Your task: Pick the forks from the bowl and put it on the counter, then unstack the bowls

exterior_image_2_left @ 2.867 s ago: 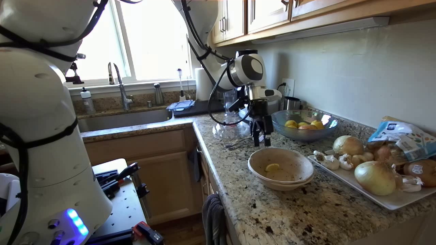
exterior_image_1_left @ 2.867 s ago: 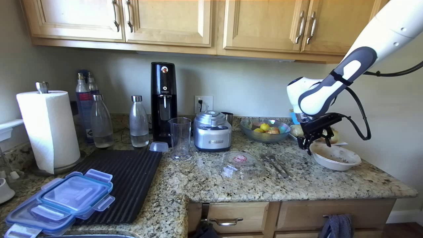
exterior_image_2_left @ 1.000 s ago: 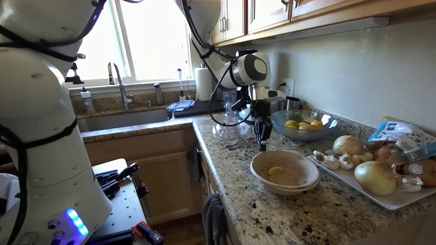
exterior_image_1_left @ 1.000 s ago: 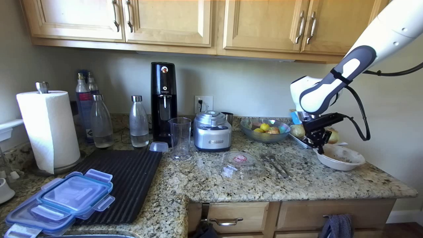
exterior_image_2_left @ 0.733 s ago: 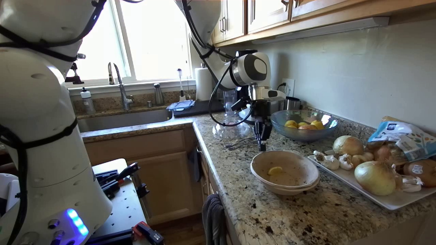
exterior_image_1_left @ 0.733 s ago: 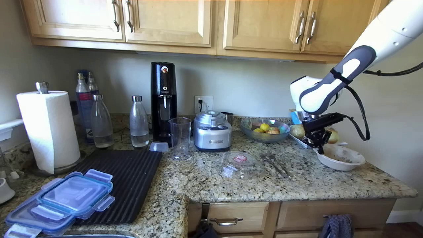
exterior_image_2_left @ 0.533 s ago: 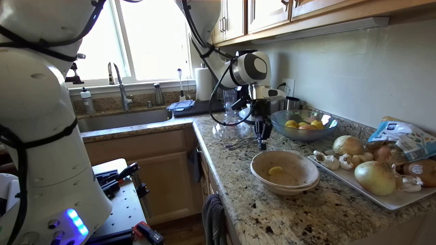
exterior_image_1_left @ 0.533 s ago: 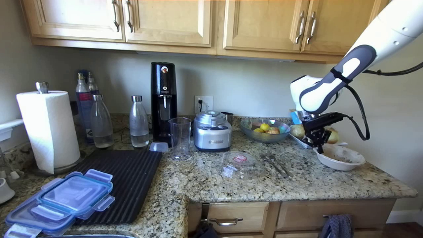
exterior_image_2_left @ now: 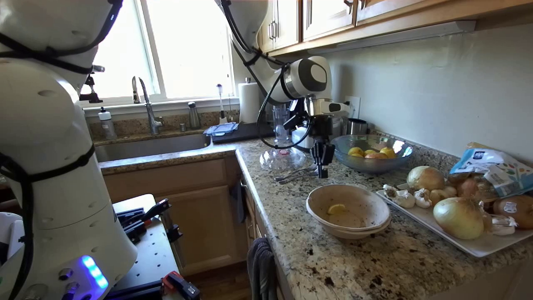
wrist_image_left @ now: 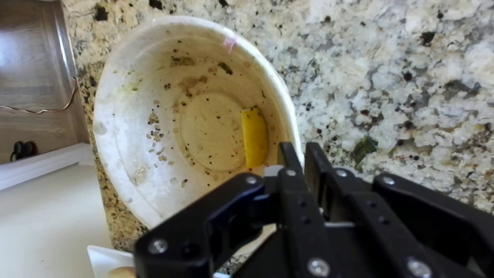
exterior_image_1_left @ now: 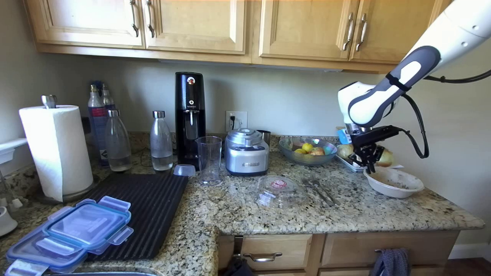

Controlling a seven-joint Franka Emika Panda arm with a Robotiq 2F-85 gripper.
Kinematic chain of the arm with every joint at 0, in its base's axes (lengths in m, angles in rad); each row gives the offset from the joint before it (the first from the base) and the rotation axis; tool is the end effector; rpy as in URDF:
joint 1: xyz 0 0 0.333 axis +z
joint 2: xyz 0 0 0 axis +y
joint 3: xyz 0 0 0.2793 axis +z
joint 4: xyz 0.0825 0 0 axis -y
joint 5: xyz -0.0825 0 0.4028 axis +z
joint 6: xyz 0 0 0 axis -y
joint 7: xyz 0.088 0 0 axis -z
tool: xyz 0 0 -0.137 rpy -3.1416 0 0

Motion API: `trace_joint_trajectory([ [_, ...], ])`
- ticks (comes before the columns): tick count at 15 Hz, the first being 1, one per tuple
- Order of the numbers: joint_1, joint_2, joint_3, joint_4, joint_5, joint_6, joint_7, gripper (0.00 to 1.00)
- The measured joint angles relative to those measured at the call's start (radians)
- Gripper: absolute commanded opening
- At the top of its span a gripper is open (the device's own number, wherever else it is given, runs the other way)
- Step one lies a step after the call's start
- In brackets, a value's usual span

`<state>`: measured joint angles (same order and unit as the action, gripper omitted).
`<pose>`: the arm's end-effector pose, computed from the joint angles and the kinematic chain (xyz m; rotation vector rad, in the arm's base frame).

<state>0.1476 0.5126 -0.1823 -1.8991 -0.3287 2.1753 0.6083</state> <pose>0.5958 -0.0440 0.1460 2.6884 -0.5588 -0.1778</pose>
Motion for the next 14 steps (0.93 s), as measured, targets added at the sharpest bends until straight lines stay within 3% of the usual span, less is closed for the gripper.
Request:
trace_joint_trajectory([
  [8,-0.039,-0.002,0.003,-0.002,0.043,-0.006,-0.12,0.96],
  [14,-0.063,-0.001,0.008,-0.003,0.072,-0.035,-0.174,0.99],
])
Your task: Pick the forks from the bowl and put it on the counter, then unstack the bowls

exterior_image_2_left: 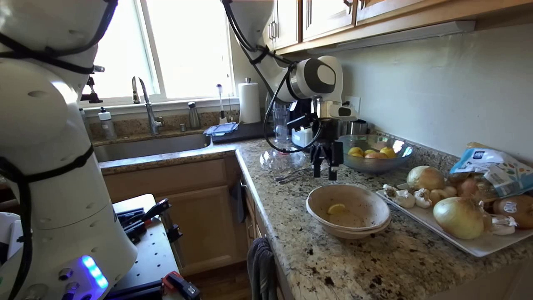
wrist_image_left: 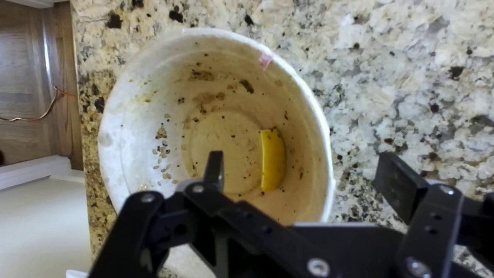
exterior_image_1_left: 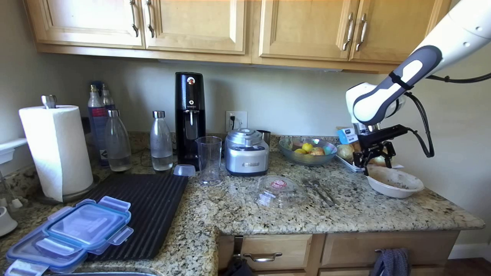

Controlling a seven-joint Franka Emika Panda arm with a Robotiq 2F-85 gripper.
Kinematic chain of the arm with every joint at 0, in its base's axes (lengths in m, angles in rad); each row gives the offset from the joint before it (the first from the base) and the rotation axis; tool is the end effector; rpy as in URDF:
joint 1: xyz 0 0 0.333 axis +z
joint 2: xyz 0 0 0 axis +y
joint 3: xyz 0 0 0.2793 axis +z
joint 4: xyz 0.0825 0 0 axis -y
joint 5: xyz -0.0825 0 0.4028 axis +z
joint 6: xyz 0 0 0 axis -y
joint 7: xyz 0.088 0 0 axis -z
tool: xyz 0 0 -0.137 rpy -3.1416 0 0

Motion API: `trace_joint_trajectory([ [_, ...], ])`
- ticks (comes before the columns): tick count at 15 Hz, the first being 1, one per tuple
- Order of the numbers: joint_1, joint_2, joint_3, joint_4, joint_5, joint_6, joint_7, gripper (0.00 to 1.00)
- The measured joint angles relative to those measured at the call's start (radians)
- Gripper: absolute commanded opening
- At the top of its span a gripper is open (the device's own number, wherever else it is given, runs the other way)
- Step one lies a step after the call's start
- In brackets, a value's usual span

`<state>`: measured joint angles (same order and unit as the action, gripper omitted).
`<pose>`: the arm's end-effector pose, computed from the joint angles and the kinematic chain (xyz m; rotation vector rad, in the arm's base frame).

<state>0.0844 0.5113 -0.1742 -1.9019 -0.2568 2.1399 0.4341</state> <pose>0.5854 -0.0734 0.1423 2.7585 -0.4802 -0.3073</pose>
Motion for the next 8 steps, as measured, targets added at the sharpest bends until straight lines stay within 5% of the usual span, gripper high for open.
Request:
trace_joint_trajectory([
  [3,-0.009,0.003,0.004,0.0,0.01,-0.006,-0.009,0.94],
  [8,-0.014,0.016,0.004,0.001,0.011,-0.007,-0.011,0.62],
])
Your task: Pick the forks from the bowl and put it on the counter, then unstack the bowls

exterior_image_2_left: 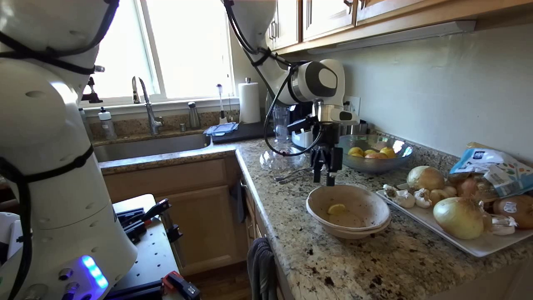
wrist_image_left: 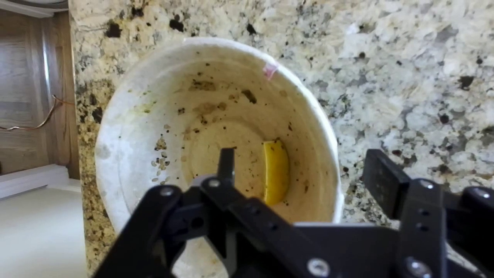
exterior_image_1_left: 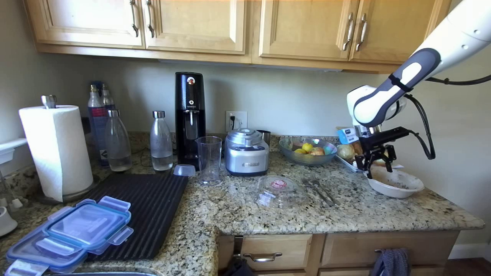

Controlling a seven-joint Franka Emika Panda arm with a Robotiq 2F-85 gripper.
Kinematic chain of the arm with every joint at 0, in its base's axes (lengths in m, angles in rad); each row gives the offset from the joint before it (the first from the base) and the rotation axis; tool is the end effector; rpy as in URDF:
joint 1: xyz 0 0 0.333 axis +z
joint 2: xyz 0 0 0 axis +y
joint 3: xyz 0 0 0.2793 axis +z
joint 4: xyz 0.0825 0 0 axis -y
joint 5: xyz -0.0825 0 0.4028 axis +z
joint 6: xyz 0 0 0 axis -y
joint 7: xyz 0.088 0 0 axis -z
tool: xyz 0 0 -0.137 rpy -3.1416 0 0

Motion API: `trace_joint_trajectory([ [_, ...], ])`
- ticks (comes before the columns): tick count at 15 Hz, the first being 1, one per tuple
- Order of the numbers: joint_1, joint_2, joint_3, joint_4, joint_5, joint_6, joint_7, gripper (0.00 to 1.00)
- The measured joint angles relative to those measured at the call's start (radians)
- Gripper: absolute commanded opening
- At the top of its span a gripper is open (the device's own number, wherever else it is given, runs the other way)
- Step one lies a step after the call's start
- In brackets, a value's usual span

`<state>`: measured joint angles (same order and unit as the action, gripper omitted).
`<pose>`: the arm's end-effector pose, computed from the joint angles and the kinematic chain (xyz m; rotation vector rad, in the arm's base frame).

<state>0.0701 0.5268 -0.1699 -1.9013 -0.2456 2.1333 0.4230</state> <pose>0.5806 -0.0789 0.1329 2.7604 -0.4883 -0.3448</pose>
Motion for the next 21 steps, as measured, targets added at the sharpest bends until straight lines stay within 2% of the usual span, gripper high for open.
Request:
trace_joint_trajectory([
  [2,-0.002,0.007,0.0,0.001,0.001,0.0,-0.002,0.54],
  [3,-0.003,0.01,0.001,0.001,0.002,0.0,-0.004,0.48],
  [4,-0.004,0.012,0.002,0.001,0.003,0.0,-0.007,0.38],
  [5,-0.005,0.012,0.002,0.001,0.006,0.0,-0.01,0.34],
  [6,-0.005,0.012,0.003,0.001,0.009,0.0,-0.012,0.35],
  [8,-0.006,0.012,0.004,0.001,0.014,0.0,-0.016,0.28],
  [10,-0.006,0.012,0.005,0.001,0.023,0.0,-0.022,0.38],
  [14,-0.006,0.012,0.009,0.001,0.035,-0.001,-0.031,0.46],
  [17,-0.006,0.012,0.012,0.0,0.038,-0.001,-0.032,0.45],
  [20,-0.006,0.012,0.014,-0.002,0.042,-0.002,-0.032,0.34],
  [21,-0.006,0.012,0.014,-0.003,0.044,-0.002,-0.032,0.17],
])
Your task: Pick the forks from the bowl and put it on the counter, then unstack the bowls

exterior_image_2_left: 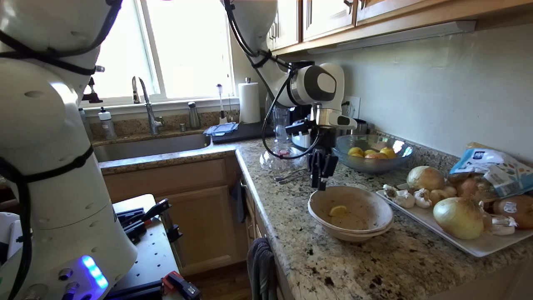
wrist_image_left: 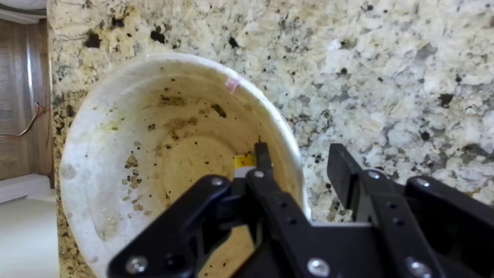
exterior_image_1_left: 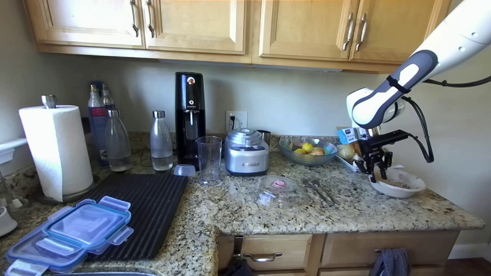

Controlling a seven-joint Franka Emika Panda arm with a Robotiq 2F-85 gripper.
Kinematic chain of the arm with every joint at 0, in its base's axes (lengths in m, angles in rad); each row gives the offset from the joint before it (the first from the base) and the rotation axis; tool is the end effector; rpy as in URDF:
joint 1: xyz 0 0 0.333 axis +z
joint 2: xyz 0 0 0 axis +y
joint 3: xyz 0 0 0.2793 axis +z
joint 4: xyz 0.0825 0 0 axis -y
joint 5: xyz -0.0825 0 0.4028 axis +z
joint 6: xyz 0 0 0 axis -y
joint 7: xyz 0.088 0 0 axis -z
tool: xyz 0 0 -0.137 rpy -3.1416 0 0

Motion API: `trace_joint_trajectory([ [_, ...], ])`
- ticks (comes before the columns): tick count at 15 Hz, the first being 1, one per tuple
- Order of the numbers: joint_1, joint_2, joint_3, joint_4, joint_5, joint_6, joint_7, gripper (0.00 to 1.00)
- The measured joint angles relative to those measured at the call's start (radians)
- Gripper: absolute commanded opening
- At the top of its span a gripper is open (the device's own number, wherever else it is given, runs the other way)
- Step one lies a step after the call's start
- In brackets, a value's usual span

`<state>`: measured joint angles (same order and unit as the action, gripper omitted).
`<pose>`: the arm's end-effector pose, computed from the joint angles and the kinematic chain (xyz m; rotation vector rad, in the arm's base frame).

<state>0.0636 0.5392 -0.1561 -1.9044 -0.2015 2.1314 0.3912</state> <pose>0.5766 -0.0716 0.1231 2.7966 -0.4800 -0.3880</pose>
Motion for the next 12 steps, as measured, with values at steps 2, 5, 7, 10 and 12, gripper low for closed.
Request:
trace_joint_trajectory([
  [2,-0.001,0.0,0.0,-0.001,0.003,-0.001,0.0,0.11],
  [5,-0.002,0.0,0.0,-0.001,0.005,-0.001,0.0,0.03],
  [7,-0.002,0.0,0.0,-0.001,0.005,-0.001,0.0,0.05],
  [10,-0.003,0.0,0.0,-0.001,0.007,-0.001,0.0,0.32],
  [12,-0.003,0.0,0.0,-0.001,0.01,-0.001,-0.002,0.34],
])
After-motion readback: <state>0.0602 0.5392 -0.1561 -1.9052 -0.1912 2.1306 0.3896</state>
